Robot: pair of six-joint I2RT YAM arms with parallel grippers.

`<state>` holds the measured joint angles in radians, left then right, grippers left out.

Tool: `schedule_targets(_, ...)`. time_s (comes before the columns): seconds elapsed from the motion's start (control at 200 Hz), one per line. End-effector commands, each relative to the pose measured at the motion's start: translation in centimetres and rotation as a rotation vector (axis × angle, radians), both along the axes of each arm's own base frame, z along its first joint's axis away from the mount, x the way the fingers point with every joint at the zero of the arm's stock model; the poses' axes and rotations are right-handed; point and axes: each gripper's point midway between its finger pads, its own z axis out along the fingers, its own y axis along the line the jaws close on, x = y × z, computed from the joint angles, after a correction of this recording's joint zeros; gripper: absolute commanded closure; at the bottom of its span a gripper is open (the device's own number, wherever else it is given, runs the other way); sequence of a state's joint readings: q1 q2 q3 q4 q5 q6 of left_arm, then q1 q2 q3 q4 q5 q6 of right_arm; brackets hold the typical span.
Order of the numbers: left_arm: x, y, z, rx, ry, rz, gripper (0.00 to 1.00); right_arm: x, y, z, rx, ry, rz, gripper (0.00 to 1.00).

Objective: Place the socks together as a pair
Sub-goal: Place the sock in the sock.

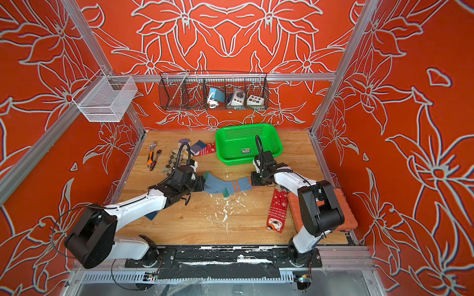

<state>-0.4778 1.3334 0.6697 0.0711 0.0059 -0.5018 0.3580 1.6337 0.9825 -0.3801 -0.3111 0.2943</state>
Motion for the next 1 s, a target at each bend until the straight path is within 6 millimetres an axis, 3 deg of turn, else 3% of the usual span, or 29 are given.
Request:
schedule_targets(0.0, -0.4, 0.0, 0.3, -0.028, -0.004, -0.003, 1.00, 0.7, -0.4, 0.0, -0.024, -0.031, 0.005, 1.00)
schedule_targets(0.39, -2.6, 0.9, -2.3, -0.027, 0.035, -0.003, 1.00, 0.9, -0.7, 0.0, -0.039, -0.042, -0.004, 1.00)
schedule_targets(0.691, -2.4, 1.5, -4.1, 0.018, 0.061, 0.022, 1.00, 0.8, -1.0, -0.7, -0.062, -0.028, -0.007, 1.00)
schedule_targets(0.836, -1.7, 1.9, -3.9, 0.049, 0.045, 0.040, 0.60, 0.4, -1.6, -0.7, -0.083, -0.033, -0.019, 0.82)
schedule_targets(0.991, -1.2, 2.8, -2.3, 0.082, 0.003, 0.074, 0.47, 0.0, -2.1, -1.1, -0.102, -0.029, -0.029, 0.66)
